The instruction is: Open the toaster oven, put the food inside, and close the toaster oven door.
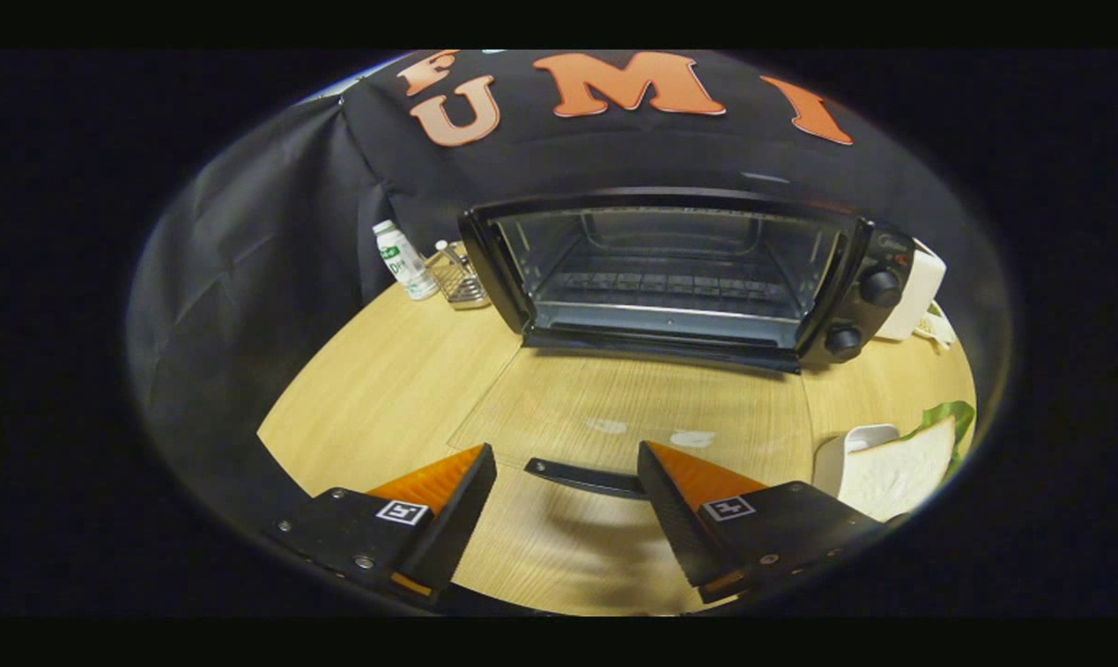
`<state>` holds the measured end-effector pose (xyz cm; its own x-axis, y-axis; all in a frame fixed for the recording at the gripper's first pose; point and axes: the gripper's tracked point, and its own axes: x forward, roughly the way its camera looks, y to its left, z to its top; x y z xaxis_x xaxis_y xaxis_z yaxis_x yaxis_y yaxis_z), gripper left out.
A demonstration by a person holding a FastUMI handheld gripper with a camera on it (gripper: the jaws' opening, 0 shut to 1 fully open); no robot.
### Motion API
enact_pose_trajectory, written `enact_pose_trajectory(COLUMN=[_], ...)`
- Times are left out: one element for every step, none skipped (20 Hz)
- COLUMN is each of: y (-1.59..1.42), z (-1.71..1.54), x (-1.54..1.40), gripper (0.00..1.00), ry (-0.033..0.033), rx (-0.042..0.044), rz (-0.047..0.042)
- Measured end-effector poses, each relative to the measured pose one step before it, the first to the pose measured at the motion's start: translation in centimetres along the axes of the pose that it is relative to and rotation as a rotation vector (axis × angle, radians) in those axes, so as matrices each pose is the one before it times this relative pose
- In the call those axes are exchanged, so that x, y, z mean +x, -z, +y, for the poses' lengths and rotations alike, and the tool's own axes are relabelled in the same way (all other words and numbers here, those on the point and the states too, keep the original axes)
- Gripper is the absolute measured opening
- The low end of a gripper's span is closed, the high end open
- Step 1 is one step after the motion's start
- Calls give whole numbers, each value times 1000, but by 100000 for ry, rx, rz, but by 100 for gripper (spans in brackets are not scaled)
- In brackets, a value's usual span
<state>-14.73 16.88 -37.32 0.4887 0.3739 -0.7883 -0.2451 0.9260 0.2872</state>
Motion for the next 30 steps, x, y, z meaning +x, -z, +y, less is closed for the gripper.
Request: enact_pose_trajectory(y=[-1005,-1004,-974,-822,-940,-644,-754,-615,-451,-191,-131,-165,56,239,423,471,573,553,843,936,806,439,617,757,828,658,539,359,138,246], z=[-366,-422,-666,-691,-1023,-1108,-1208,-1371,-1455,-1610,-1763,-1740,-2062,-1681,-1451,-1419,-1188,-1133,-1015,-633,-505,-427,-205,43,187,-36,-170,-398,-347,-596], x=[-790,-757,-808,-635,-616,-701,-667,-786,-651,-597,-583,-462,-357,-187,49,92,182,309,318,276,293,461,611,429,421,575,684,658,425,212], gripper=[92,94,96,97,98,98,98,98,98,98,98,98,98,98,98,98,98,98,98,98,98,98,98,98,98,98,98,98,98,98], ry=[879,919,1192,1326,1918,2130,2151,2491,2230,2677,2396,2793,3340,2670,2339,2128,1625,1470,853,199,344,-6,-1001,-1769,-2177,-1052,-357,876,350,740], rx=[-543,-738,-370,-97,115,369,273,743,224,292,352,448,320,-10,-417,-335,154,986,1024,1115,552,546,908,1872,1994,1686,1158,351,-217,30], rz=[-2569,-2711,-1915,-1944,-2147,-1923,-1700,-1439,-929,-343,-87,-644,-327,629,1225,1431,1571,1331,2359,2537,2239,1220,1619,2712,2595,1661,1615,489,460,591])
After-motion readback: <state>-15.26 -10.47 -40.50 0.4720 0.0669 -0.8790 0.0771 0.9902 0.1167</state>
